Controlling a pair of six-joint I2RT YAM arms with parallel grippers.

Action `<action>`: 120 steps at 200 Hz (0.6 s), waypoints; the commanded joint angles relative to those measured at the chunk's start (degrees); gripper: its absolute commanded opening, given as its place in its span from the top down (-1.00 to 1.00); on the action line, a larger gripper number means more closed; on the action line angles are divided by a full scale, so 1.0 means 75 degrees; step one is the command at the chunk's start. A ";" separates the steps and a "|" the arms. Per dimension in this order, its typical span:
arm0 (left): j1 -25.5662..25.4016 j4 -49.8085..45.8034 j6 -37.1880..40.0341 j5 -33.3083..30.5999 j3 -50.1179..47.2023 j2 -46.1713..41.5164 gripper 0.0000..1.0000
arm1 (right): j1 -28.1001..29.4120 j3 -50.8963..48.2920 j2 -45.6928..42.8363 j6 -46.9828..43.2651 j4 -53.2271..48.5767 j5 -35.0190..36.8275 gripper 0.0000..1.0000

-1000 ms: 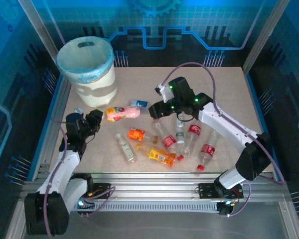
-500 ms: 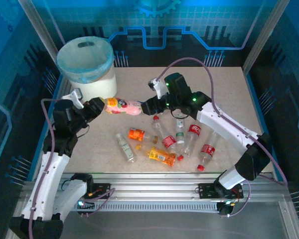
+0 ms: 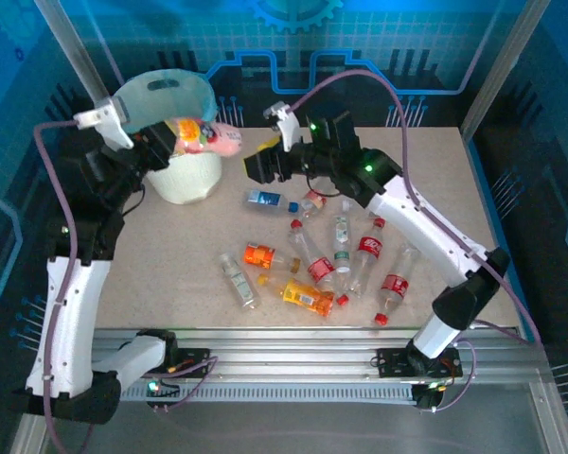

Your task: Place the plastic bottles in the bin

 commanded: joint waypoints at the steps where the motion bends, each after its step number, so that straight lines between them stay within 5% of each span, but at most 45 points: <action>1: 0.0127 -0.0392 0.0813 -0.0983 0.1106 0.0677 1.00 | 0.0192 0.1165 0.0638 -0.0133 -0.0321 0.0074 -0.26; 69: 0.0971 -0.1443 0.1432 -0.1849 0.4090 0.3092 1.00 | 0.0473 0.6359 0.4088 0.0212 -0.2128 0.0384 -0.24; 120: 0.1366 -0.2270 0.1710 -0.1732 0.5790 0.4842 1.00 | 0.0671 0.6782 0.5262 0.0924 -0.0757 0.0618 -0.25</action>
